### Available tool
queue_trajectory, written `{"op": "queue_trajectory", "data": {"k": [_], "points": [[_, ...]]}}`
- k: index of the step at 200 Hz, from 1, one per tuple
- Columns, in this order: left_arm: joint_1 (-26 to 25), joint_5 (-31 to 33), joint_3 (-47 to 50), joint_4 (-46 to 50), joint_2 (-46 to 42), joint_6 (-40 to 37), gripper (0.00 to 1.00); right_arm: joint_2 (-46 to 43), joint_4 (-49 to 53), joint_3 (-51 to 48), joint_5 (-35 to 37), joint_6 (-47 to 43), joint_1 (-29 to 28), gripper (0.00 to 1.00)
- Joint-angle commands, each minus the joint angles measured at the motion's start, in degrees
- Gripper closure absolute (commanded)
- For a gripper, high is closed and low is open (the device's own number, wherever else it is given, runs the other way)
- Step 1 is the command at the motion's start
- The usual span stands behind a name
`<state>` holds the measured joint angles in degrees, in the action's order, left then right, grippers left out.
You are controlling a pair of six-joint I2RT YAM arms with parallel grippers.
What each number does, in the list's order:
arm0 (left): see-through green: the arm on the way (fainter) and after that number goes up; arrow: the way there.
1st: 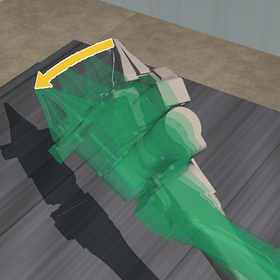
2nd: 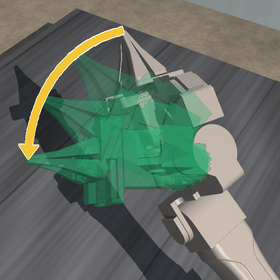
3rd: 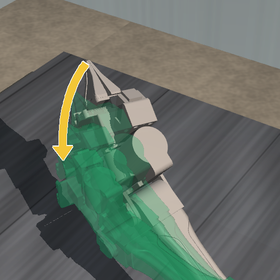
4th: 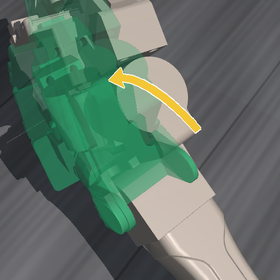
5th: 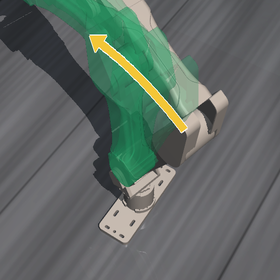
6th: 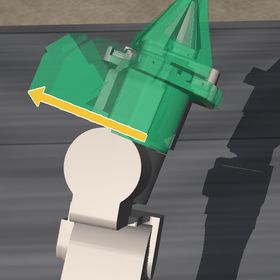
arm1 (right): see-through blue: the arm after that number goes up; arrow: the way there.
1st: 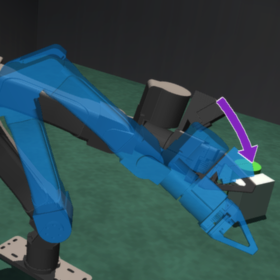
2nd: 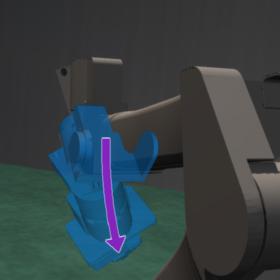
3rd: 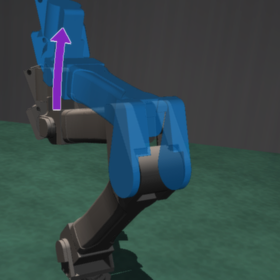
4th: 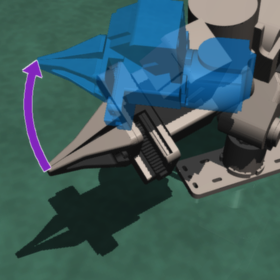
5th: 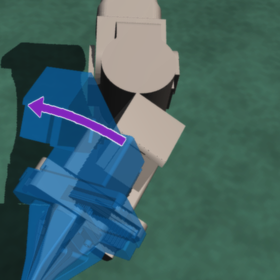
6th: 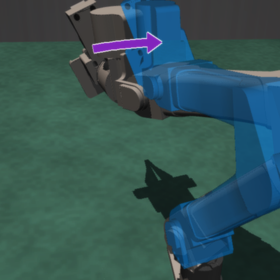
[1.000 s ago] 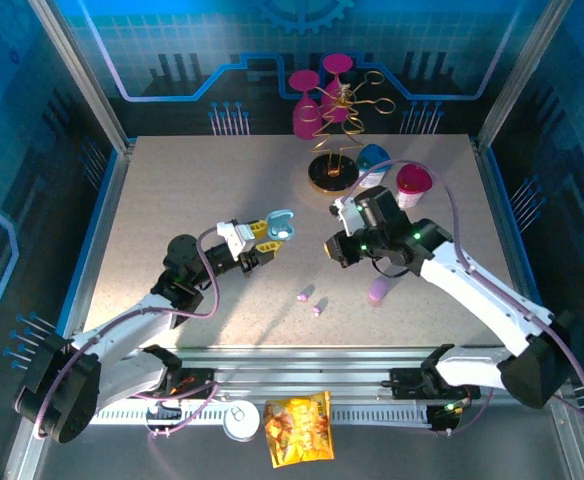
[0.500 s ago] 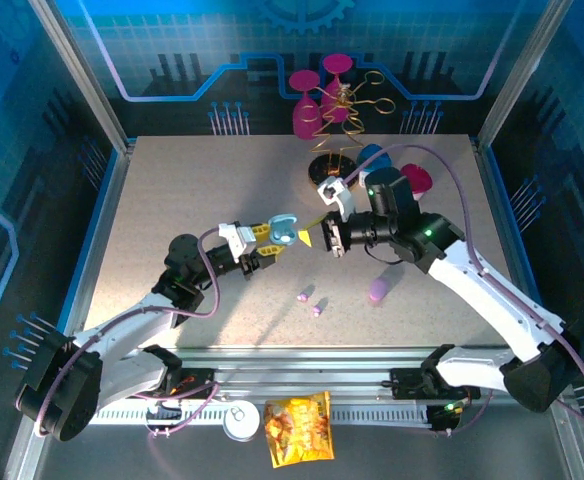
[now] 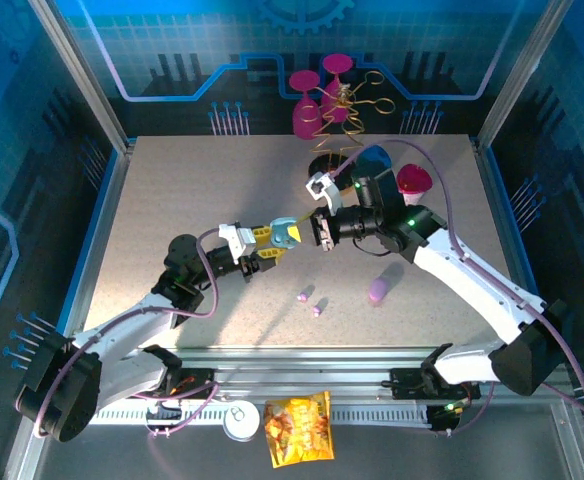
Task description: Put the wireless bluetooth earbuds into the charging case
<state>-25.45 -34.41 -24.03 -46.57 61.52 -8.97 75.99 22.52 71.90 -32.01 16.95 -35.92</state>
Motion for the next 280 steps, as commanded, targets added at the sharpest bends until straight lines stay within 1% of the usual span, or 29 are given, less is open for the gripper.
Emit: {"op": "queue_trajectory", "data": {"k": [1,96,144,192,217,241,255,280], "points": [[-0.3,0.8,-1.3,-2.3,-1.4,0.6,0.86,0.8,-0.9,0.3,-1.2,0.5,-0.1,0.89],[-0.3,3.7,-0.7,-2.6,-2.0,0.0,0.86,1.9,0.8,0.0,-0.6,0.1,0.2,0.89],[-0.3,3.9,-0.4,-3.9,-2.0,0.4,0.86,2.0,1.6,-0.2,-0.3,0.1,0.2,0.87],[-0.3,3.6,-0.2,-4.1,-2.2,0.6,0.86,2.6,1.7,1.1,0.6,0.8,0.2,0.76],[-0.3,3.6,0.0,-3.8,-2.1,0.4,0.86,1.5,1.0,1.2,4.2,1.3,0.2,0.73],[-0.3,3.7,0.1,-3.5,-1.7,-0.1,0.86,0.1,-0.7,0.5,4.7,1.8,0.3,0.64],[-0.2,3.8,0.2,-3.6,-1.6,-0.2,0.86,-1.0,-1.9,-0.3,4.7,2.1,0.5,0.53],[-0.3,3.7,0.4,-3.4,-1.3,-0.5,0.86,-2.5,-4.6,-0.9,6.3,3.6,1.0,0.42]]}}
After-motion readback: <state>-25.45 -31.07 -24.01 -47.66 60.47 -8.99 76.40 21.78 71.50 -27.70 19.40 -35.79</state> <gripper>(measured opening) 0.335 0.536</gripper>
